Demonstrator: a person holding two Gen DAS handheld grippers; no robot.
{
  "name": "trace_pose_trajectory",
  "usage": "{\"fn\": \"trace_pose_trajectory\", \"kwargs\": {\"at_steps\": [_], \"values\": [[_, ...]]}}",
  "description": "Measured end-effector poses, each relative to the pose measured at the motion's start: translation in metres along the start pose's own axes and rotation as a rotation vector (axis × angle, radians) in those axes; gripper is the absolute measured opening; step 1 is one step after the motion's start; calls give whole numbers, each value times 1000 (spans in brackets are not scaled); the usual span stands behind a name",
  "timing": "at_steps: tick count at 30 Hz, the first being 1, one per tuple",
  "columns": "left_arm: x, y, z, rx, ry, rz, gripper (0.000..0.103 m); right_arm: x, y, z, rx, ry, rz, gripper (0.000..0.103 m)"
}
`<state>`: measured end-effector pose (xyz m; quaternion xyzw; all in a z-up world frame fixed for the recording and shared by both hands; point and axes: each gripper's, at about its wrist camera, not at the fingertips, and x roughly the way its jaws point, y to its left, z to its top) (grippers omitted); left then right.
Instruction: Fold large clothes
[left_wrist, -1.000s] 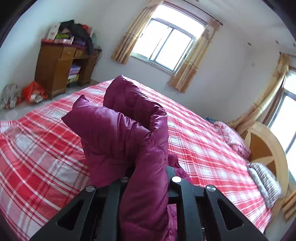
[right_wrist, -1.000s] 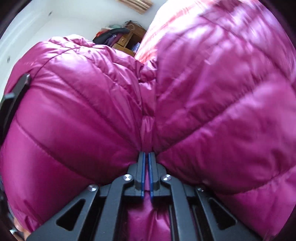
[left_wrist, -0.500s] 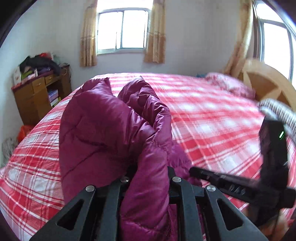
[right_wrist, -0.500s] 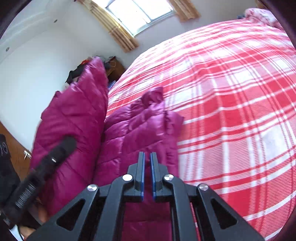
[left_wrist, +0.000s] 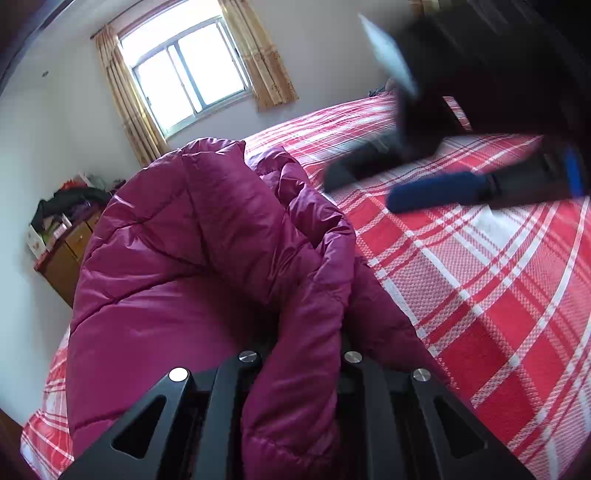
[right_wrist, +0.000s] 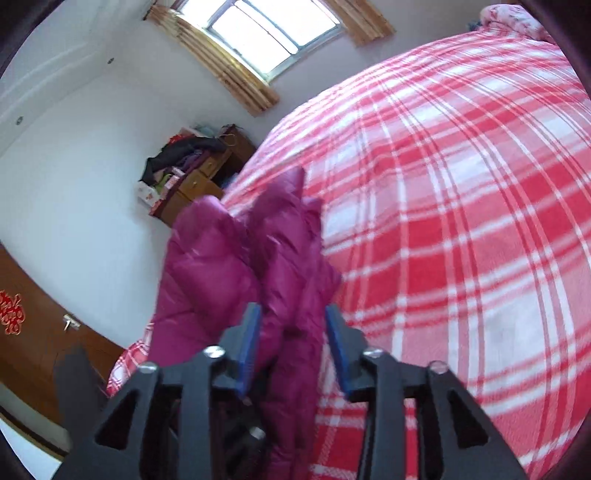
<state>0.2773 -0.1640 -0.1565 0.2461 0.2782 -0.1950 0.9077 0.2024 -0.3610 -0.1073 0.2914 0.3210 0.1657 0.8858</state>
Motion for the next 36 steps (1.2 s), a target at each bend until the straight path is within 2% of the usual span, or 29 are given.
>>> {"fn": "trace_pose_trajectory", "kwargs": {"at_steps": [1, 2, 5, 9, 12, 16, 17, 19, 20, 21, 23, 24, 25, 30, 34, 36], "values": [[0, 0, -1, 4, 1, 3, 13, 5, 4, 9, -16, 17, 20, 67], [-1, 2, -1, 0, 3, -4, 13, 11, 6, 18, -28, 37, 39, 70], [-3, 9, -4, -25, -2, -34, 13, 32, 15, 38, -57, 120, 121, 73], [-5, 9, -4, -17, -3, -30, 13, 64, 23, 45, -107, 246, 146, 76], [-7, 7, -4, -16, -3, -37, 13, 67, 37, 41, -194, 270, 128, 76], [-8, 7, -4, -6, -3, -28, 13, 64, 49, 45, -225, 276, 146, 76], [-9, 7, -4, -4, -4, -27, 13, 65, 53, 45, -240, 283, 141, 78], [-13, 5, -3, -2, -6, -26, 13, 73, 62, 46, -280, 320, 149, 88], [-14, 5, -3, 1, -6, -25, 13, 76, 67, 46, -307, 336, 149, 88], [-12, 1, -2, 4, -7, -27, 13, 80, 70, 45, -341, 345, 138, 86], [-17, 5, -2, -8, -8, -55, 13, 84, 75, 39, -435, 328, 67, 48], [-18, 7, -4, -21, -8, -78, 14, 86, 71, 37, -455, 336, 21, 25], [-23, 14, -5, -45, -7, -115, 14, 87, 65, 38, -431, 340, 3, 19], [-56, 49, -9, -148, 32, -327, 24, 85, 27, 39, -291, 318, 36, 15], [-111, 76, -23, -161, -24, -470, 26, 92, 5, 32, -226, 313, 48, 12], [-132, 100, -28, -228, -60, -535, 26, 96, -5, 32, -165, 310, 82, 12]]}}
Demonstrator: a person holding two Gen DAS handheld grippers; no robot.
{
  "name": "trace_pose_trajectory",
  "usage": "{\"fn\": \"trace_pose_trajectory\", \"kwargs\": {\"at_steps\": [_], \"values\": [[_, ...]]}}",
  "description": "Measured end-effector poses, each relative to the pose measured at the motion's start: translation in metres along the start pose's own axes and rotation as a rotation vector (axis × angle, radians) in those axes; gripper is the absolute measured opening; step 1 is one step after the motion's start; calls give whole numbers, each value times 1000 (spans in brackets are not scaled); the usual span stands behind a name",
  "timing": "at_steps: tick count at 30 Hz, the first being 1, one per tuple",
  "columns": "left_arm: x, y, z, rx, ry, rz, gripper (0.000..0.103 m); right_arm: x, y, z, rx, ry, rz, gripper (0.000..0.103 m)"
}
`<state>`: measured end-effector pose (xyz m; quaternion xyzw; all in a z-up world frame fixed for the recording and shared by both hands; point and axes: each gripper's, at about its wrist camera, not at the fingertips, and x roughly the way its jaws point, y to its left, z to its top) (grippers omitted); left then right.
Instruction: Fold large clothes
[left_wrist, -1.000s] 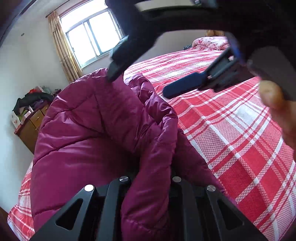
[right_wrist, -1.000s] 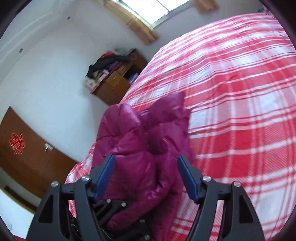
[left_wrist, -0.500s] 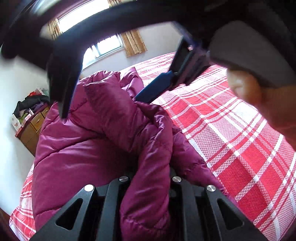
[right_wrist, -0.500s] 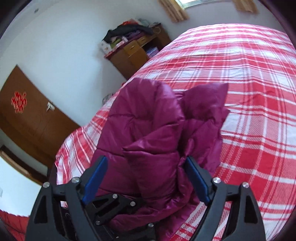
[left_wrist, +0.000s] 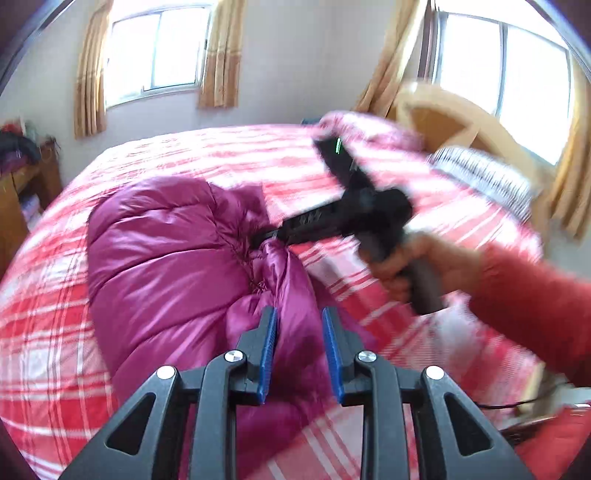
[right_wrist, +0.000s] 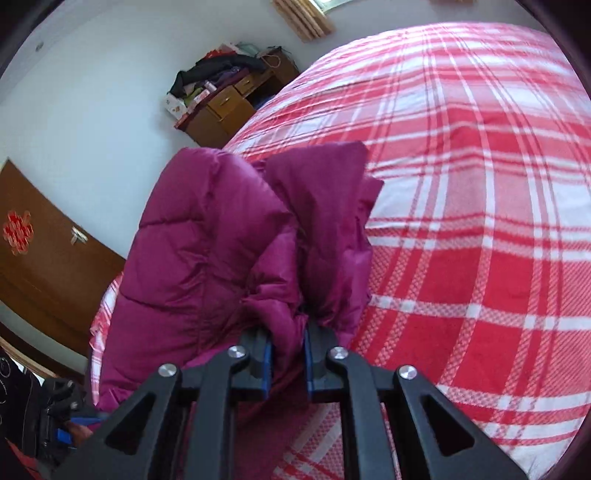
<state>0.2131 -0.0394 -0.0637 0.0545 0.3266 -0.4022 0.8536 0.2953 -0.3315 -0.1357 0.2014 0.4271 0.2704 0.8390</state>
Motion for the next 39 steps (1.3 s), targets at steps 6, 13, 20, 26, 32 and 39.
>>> {"fn": "trace_pose_trajectory", "kwargs": {"at_steps": [6, 13, 20, 26, 32, 39], "values": [[-25, 58, 28, -203, -111, 137, 27, 5, -16, -2, 65, -19, 82, 12], [45, -7, 43, -116, -12, -33, 27, 5, -19, -8, 111, -38, 114, 12], [113, -29, 1, -104, 112, -87, 25, 3, -22, 1, 77, 5, 107, 12], [118, -27, -9, -45, 69, -61, 19, 5, -32, -1, 123, -6, 141, 11], [72, -9, 2, -202, 146, -171, 22, -20, -9, -8, 38, -14, -9, 32], [2, 33, 31, -195, 34, -10, 52, -51, 34, 0, -156, -81, -219, 41]]}}
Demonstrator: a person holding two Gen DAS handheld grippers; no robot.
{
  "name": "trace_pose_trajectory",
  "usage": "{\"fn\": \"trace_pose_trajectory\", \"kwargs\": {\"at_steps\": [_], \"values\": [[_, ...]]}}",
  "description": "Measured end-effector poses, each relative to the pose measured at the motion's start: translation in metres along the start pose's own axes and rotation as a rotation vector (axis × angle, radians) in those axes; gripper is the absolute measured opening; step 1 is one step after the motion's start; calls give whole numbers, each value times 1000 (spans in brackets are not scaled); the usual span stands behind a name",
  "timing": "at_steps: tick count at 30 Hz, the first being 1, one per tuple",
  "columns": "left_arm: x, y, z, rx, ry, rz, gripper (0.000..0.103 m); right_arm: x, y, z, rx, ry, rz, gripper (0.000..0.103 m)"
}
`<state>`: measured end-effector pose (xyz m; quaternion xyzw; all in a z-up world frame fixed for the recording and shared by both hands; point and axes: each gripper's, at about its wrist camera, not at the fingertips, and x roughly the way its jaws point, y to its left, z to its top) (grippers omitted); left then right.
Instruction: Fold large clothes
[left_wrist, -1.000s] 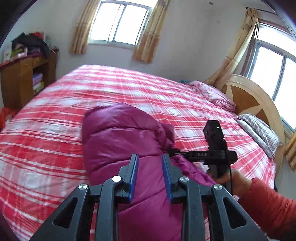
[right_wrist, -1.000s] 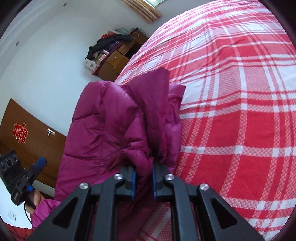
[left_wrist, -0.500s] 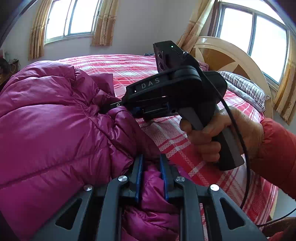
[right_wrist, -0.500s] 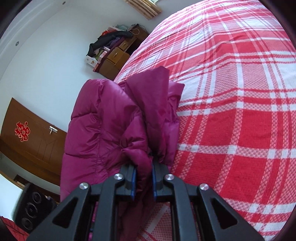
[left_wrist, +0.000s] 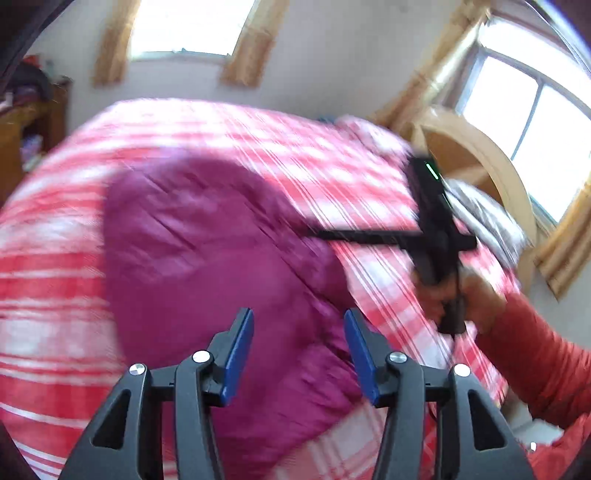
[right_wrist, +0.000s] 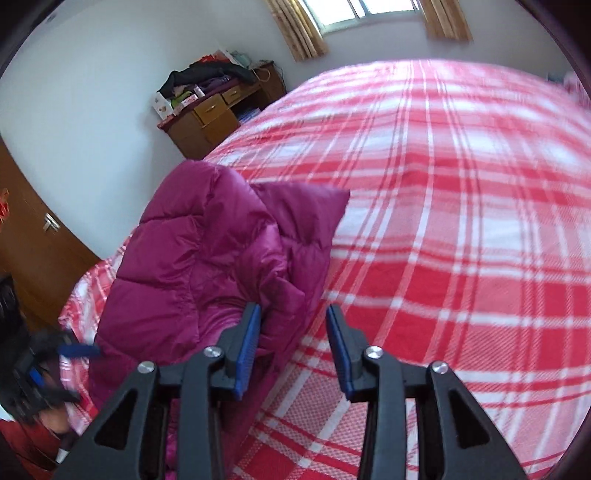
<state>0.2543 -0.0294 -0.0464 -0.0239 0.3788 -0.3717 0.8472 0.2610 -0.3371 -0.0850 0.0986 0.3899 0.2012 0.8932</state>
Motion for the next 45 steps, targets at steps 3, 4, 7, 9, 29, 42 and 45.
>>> {"fn": "trace_pose_trajectory", "kwargs": {"at_steps": [3, 4, 7, 9, 29, 42, 45], "values": [[-2, 25, 23, -59, -61, 123, 52, -1, 16, 12, -64, -49, -91, 39], [2, 33, 31, -71, -67, 160, 52, -1, 21, 18, -63, -66, -99, 39], [20, 51, 37, -105, -18, 245, 52, 8, 26, 25, -49, -64, -72, 39], [28, 44, 30, -108, -3, 189, 52, 16, 25, 23, -69, -41, -68, 39], [109, -53, -29, 259, 43, 396, 51, 62, -28, -6, 90, 25, 10, 40], [61, -26, -7, 87, -22, 146, 52, 60, -29, -11, 100, 16, 15, 39], [23, 9, 22, 11, -144, 210, 52, 58, -27, -12, 102, 12, 1, 39]]}}
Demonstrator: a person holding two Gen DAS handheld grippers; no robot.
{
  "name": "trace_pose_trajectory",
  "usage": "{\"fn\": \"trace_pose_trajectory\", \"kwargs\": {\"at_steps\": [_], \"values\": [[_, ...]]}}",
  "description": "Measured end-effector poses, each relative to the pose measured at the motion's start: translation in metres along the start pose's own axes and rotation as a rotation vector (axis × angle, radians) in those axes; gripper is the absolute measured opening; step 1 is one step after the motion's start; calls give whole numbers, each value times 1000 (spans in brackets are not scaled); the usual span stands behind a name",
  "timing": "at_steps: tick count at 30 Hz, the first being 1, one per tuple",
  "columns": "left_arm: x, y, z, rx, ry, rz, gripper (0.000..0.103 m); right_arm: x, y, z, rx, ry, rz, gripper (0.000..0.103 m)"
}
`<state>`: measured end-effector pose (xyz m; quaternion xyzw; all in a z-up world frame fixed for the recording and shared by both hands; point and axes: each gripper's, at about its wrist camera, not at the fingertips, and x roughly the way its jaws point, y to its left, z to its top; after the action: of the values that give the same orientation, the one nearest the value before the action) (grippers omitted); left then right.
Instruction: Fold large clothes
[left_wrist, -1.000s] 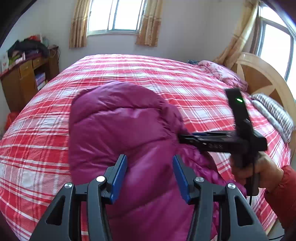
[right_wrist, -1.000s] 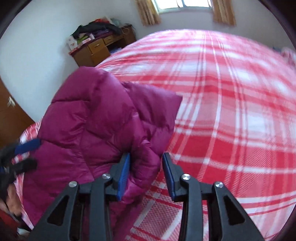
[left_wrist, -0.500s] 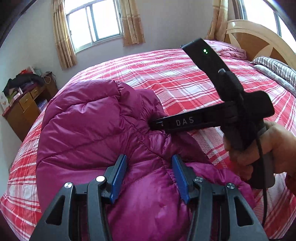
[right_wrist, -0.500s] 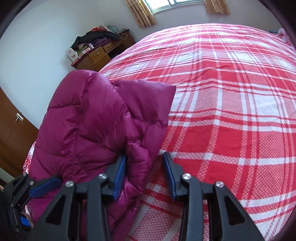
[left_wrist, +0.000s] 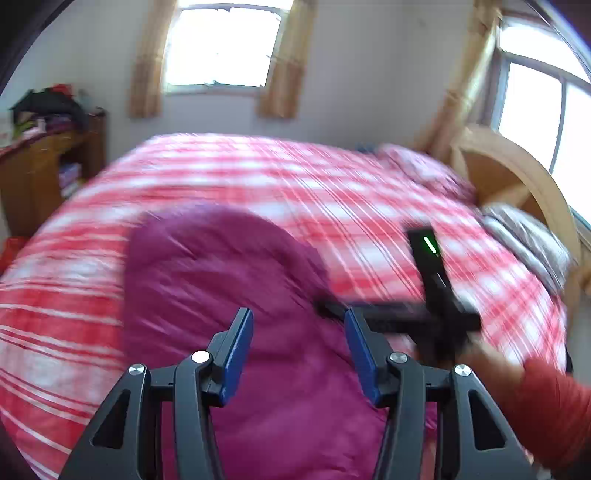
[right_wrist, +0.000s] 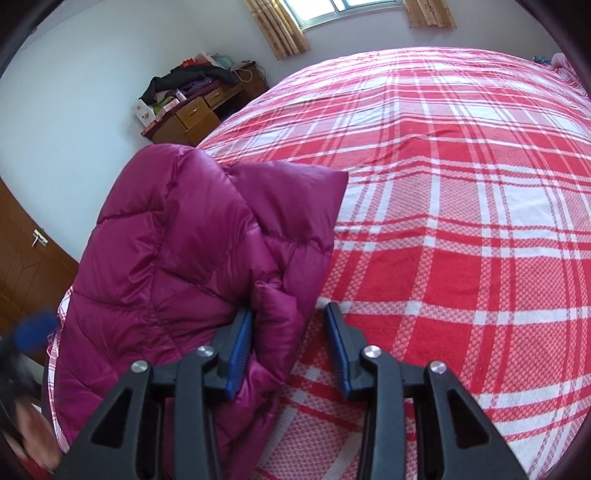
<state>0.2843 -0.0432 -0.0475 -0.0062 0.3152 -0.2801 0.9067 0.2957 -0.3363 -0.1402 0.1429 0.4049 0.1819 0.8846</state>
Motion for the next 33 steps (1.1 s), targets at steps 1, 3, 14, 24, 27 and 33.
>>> {"fn": "trace_pose_trajectory", "kwargs": {"at_steps": [1, 3, 14, 24, 27, 33], "values": [[-2, 13, 11, -3, -18, 43, 52, -2, 2, -1, 3, -1, -12, 39], [5, 35, 28, 10, -25, 135, 52, -11, 8, 0, 8, -10, -46, 39], [99, 72, 39, -50, 102, 298, 53, -35, 71, 52, -124, -138, -101, 36], [135, 64, 18, 1, 128, 368, 53, 41, 42, 30, -84, -71, -110, 28], [149, 63, 14, 39, 133, 400, 53, 43, 39, 30, -68, -61, -95, 28], [152, 62, 14, 68, 150, 431, 55, 42, 45, 30, -89, -63, -130, 29]]}}
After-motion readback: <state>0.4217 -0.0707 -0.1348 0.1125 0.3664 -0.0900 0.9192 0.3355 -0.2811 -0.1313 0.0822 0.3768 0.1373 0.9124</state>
